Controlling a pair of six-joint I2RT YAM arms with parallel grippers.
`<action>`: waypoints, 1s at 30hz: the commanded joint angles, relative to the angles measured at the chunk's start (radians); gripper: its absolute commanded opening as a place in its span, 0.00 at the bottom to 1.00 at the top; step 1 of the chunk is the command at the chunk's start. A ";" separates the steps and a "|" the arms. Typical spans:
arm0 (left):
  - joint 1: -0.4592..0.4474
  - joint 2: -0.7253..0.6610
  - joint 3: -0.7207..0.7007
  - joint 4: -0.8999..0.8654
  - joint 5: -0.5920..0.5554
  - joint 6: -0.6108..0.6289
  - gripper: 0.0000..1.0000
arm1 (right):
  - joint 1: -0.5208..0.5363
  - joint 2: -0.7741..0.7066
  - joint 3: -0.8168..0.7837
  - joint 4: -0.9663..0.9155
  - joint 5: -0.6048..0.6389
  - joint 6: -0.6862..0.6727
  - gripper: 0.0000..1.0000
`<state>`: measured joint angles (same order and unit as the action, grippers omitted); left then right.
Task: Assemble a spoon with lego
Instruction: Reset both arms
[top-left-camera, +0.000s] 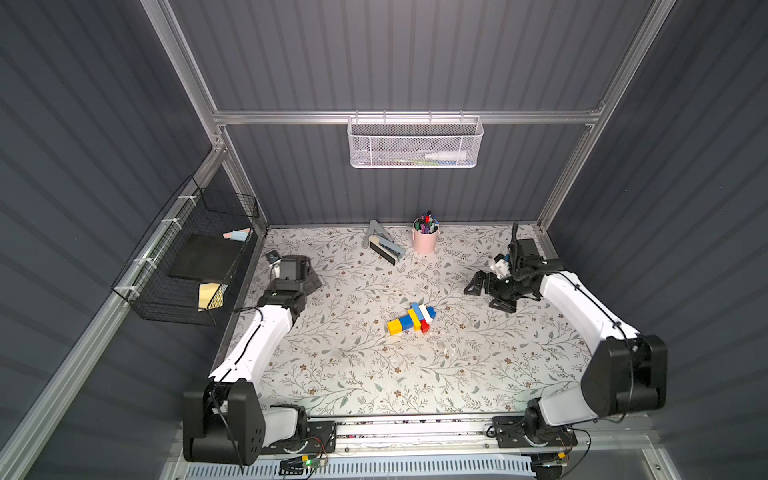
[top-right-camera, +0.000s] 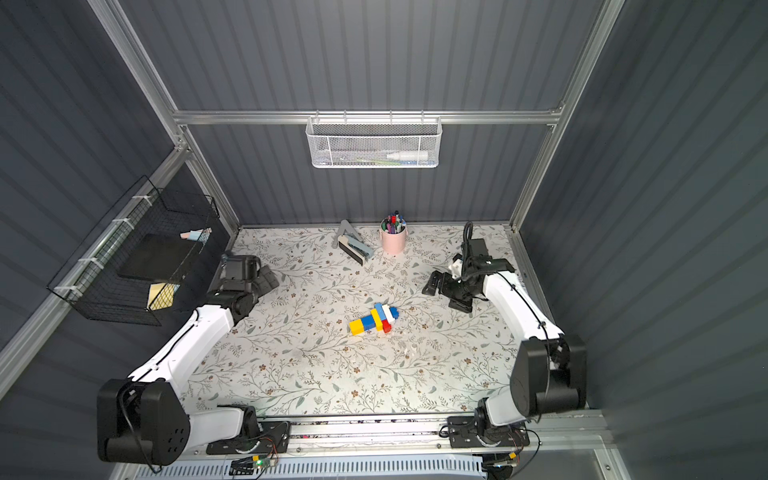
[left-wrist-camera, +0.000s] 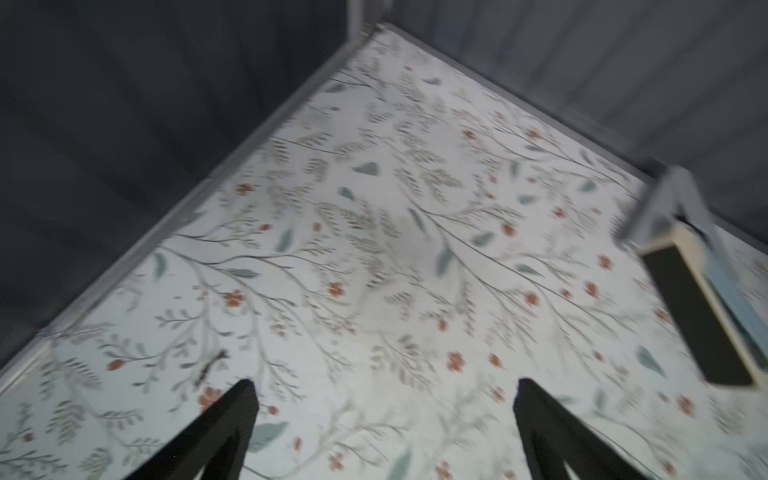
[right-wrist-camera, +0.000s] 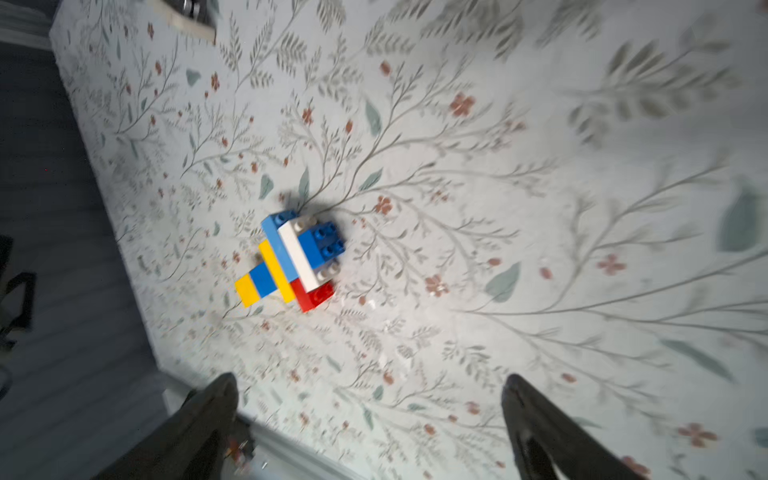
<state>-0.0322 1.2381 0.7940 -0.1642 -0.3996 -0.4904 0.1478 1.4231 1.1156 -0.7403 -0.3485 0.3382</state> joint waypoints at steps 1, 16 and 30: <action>0.023 -0.096 -0.210 0.475 -0.074 0.196 0.99 | 0.001 -0.040 -0.122 0.210 0.334 -0.035 0.99; 0.028 0.366 -0.438 1.242 0.306 0.381 0.99 | -0.106 -0.267 -0.751 1.209 0.618 -0.293 0.99; -0.003 0.403 -0.446 1.289 0.235 0.389 0.99 | -0.138 0.084 -0.684 1.497 0.508 -0.273 0.99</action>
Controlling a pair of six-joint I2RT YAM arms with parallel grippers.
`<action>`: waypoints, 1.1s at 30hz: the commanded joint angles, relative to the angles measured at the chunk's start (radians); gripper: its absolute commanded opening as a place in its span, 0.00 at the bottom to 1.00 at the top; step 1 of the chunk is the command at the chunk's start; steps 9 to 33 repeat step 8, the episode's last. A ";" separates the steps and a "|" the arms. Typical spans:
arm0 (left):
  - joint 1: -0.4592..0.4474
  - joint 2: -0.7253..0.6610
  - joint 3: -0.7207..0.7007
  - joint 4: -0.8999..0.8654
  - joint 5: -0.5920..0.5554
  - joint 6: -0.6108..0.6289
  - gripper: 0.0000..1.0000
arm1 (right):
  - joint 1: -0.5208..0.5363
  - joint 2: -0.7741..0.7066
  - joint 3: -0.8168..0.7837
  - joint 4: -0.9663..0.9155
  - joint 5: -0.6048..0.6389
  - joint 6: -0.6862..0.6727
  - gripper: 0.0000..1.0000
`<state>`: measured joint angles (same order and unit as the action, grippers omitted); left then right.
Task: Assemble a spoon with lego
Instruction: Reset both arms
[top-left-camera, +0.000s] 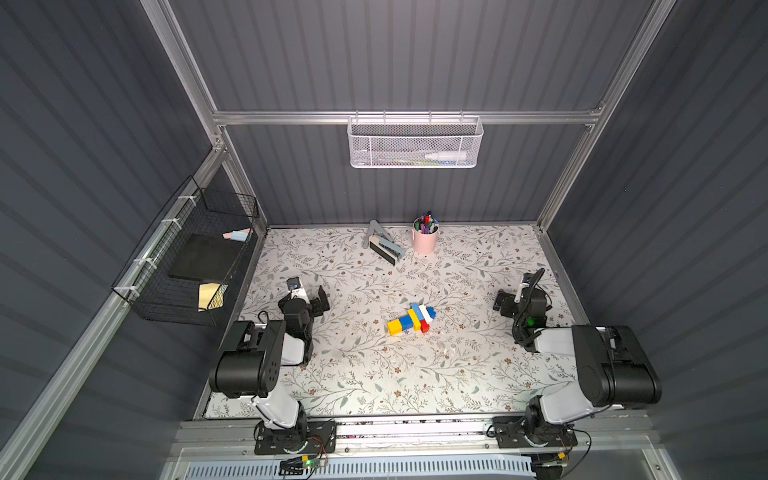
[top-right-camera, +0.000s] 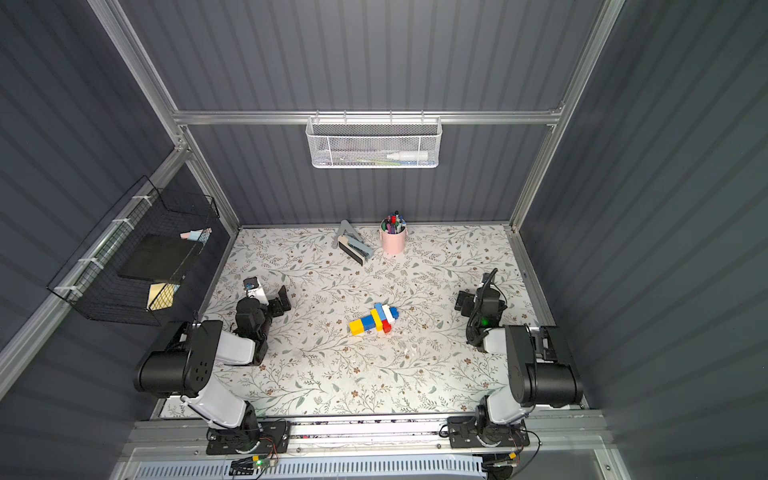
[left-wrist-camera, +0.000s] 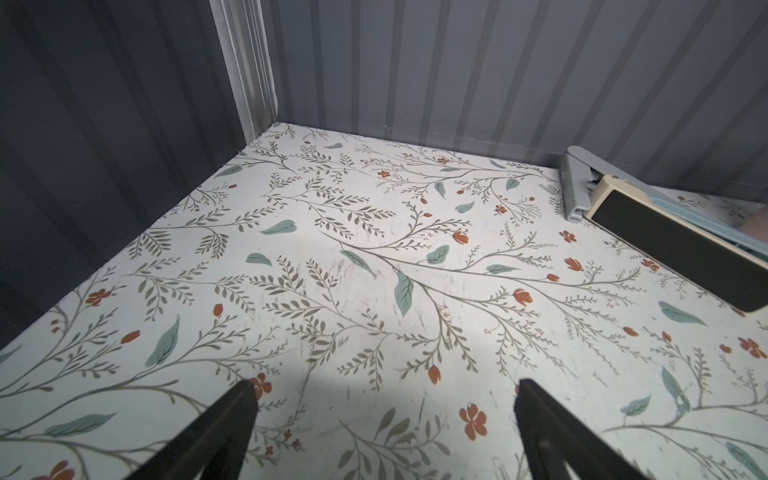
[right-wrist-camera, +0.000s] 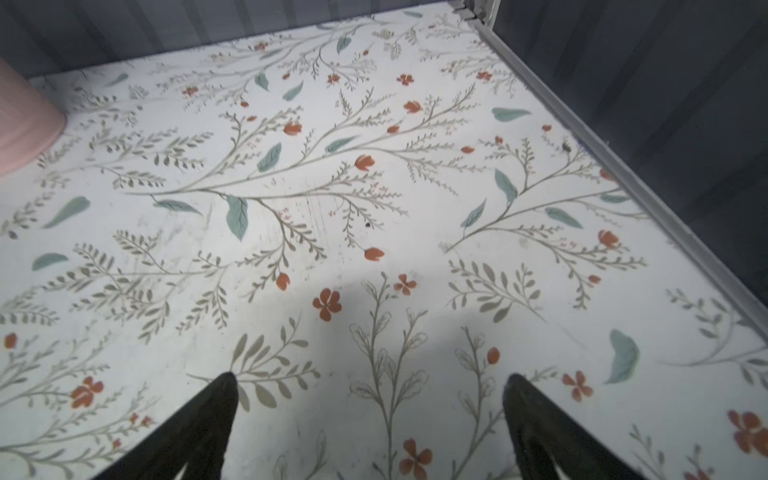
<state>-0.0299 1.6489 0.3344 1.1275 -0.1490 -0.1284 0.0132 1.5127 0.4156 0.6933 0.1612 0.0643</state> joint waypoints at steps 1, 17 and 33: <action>-0.012 -0.008 0.015 -0.005 -0.022 0.029 0.99 | -0.002 0.001 0.009 0.092 -0.003 -0.009 0.99; -0.012 -0.008 0.019 -0.006 -0.006 0.022 1.00 | -0.002 -0.023 0.027 0.011 0.002 0.013 0.99; -0.012 -0.008 0.019 -0.006 -0.006 0.022 1.00 | -0.002 -0.023 0.027 0.011 0.002 0.013 0.99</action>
